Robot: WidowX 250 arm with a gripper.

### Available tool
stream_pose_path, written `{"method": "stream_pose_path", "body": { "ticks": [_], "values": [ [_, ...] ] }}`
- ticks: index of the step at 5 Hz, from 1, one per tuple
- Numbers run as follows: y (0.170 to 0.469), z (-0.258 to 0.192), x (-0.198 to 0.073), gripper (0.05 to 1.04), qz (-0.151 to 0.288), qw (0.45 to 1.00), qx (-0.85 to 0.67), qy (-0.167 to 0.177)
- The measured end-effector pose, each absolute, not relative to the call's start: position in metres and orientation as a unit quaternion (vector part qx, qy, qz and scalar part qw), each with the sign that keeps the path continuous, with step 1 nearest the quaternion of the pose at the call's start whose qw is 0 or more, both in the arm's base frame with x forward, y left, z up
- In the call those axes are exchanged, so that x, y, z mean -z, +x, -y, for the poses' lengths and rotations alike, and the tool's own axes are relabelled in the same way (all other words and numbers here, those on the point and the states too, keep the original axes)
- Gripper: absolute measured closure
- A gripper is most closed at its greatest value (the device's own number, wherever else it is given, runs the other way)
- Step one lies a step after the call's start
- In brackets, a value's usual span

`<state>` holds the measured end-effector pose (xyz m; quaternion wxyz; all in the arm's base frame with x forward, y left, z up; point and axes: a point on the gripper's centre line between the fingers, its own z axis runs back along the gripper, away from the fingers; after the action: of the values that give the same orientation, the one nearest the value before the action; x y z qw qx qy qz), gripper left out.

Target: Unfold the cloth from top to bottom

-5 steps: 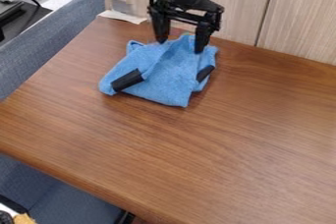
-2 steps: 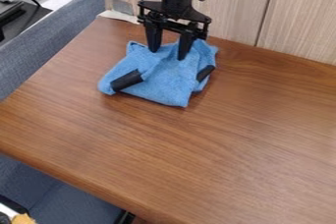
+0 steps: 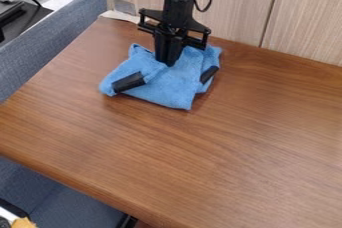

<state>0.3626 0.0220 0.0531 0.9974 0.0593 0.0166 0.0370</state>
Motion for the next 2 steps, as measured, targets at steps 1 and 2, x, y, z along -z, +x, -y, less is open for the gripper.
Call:
{"method": "stream_pose_path", "body": {
  "ticks": [1,2],
  "values": [
    [0.360,-0.021,-0.052,1.023,-0.019,0.998,-0.032,0.059],
    [0.359,-0.016,-0.075,1.029,0.013,0.998,-0.027,0.053]
  ]
}}
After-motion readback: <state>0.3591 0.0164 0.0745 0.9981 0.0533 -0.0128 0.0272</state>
